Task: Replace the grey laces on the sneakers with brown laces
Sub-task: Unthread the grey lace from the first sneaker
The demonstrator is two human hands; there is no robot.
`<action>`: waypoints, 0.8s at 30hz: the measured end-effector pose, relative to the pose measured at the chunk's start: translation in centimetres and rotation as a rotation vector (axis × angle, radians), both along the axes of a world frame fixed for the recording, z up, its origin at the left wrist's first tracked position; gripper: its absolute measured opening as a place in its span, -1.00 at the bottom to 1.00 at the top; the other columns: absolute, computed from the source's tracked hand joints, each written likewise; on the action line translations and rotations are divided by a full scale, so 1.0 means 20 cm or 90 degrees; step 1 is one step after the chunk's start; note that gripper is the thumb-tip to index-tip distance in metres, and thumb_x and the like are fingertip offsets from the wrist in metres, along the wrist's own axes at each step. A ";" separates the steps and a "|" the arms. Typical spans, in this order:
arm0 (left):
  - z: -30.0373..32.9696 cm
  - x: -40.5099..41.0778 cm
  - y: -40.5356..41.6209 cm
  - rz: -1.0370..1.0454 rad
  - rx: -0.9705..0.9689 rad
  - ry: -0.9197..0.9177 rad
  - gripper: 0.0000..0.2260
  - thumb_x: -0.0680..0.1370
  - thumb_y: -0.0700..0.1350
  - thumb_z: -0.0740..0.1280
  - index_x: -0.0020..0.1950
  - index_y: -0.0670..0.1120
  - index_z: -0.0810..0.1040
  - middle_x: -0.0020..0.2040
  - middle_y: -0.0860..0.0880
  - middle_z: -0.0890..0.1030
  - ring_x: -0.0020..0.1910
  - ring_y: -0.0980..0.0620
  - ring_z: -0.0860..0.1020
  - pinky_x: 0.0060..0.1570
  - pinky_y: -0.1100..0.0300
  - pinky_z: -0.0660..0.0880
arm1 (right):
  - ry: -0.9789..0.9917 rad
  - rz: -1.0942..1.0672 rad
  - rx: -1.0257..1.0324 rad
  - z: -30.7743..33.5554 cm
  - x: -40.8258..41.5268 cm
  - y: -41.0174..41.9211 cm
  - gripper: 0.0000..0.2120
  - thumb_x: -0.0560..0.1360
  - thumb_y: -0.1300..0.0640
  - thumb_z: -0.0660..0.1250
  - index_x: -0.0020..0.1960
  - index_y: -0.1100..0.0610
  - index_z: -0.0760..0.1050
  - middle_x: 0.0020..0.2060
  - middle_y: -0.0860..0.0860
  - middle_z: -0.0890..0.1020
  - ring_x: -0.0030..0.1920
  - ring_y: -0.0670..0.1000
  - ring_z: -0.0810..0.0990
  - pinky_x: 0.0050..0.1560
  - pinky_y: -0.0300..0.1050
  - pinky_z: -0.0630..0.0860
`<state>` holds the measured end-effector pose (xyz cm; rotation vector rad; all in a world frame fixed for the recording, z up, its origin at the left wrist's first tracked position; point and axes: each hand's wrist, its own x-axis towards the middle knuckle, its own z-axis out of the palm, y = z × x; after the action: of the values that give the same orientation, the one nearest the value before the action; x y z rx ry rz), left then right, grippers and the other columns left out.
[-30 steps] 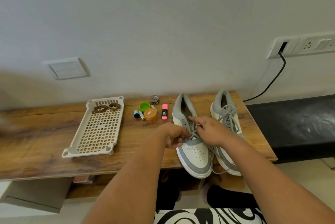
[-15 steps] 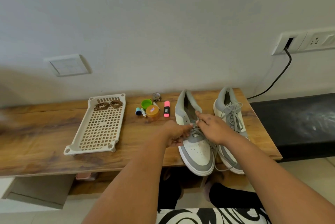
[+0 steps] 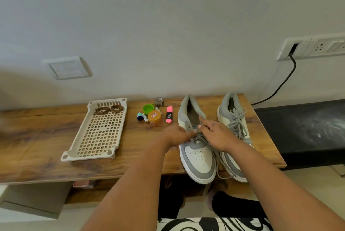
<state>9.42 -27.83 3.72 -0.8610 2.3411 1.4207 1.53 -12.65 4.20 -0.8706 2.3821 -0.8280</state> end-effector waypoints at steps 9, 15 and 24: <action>0.15 0.04 -0.08 0.070 0.277 0.275 -0.70 0.55 -0.14 0.37 -0.40 -0.09 0.59 -0.35 -0.05 0.53 -0.36 0.10 0.42 -0.13 0.17 0.42 | -0.015 -0.024 -0.015 0.01 -0.01 0.00 -0.52 0.67 -0.04 0.10 0.56 0.04 0.20 0.51 0.04 0.32 0.49 0.04 0.29 0.36 -0.19 0.20; 0.02 0.02 -0.06 -0.059 -0.084 0.038 -0.60 0.55 0.20 0.34 -0.08 -0.15 0.65 -0.07 -0.06 0.63 -0.09 0.02 0.54 0.00 0.08 0.51 | -0.006 -0.015 -0.005 0.01 0.00 -0.01 -0.52 0.68 -0.03 0.08 0.56 0.04 0.18 0.53 0.05 0.27 0.52 0.05 0.23 0.43 -0.15 0.16; 0.16 0.05 -0.10 0.044 0.367 0.229 -0.76 0.46 -0.08 0.40 -0.41 -0.07 0.55 -0.40 -0.02 0.53 -0.35 0.08 0.42 -0.14 0.16 0.40 | -0.015 -0.017 -0.019 -0.01 -0.02 0.00 -0.53 0.67 -0.04 0.11 0.55 0.05 0.22 0.51 0.04 0.31 0.50 0.03 0.26 0.30 -0.26 0.16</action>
<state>10.44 -29.79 6.91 -0.5550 1.9353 2.2739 1.22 -12.63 4.00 -0.8380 2.3717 -0.8804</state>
